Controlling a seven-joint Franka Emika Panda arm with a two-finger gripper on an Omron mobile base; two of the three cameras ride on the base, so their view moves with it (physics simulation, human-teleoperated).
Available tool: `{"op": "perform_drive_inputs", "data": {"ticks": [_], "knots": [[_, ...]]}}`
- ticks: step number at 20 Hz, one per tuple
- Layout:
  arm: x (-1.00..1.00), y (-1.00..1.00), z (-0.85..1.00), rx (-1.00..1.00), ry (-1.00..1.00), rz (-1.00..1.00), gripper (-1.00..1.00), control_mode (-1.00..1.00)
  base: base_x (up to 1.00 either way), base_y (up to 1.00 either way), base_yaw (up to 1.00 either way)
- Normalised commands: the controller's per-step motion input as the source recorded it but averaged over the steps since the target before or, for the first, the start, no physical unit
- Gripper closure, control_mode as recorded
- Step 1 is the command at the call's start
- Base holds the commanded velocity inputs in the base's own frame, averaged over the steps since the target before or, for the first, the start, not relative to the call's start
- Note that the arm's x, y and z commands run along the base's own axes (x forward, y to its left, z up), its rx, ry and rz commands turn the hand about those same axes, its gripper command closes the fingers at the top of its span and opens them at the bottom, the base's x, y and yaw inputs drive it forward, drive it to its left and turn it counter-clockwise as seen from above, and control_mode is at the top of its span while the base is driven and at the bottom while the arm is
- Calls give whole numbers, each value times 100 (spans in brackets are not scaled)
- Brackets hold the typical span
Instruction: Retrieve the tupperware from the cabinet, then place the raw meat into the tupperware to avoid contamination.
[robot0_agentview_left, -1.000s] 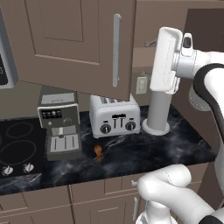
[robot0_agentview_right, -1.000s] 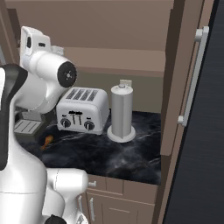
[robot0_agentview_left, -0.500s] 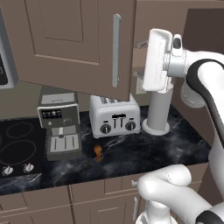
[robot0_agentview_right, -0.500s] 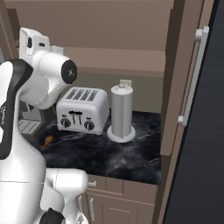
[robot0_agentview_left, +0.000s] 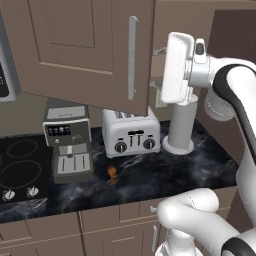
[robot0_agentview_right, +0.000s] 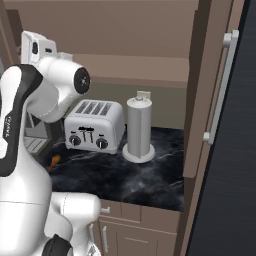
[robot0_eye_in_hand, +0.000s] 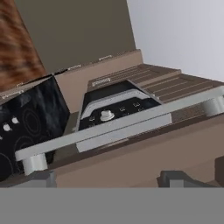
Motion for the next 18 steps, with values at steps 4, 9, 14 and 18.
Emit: {"op": "perform_drive_inputs", "data": {"ticks": [4,9,14,18], "knots": [[-3,28,-3,-1,0,7,-100,-100,0,0,0],[-21,44,-10,-2,0,9,-100,-100,0,0,0],[-26,66,-22,-5,0,9,-100,-100,0,0,0],[-28,82,-27,-7,0,8,-100,-100,0,0,0]]}}
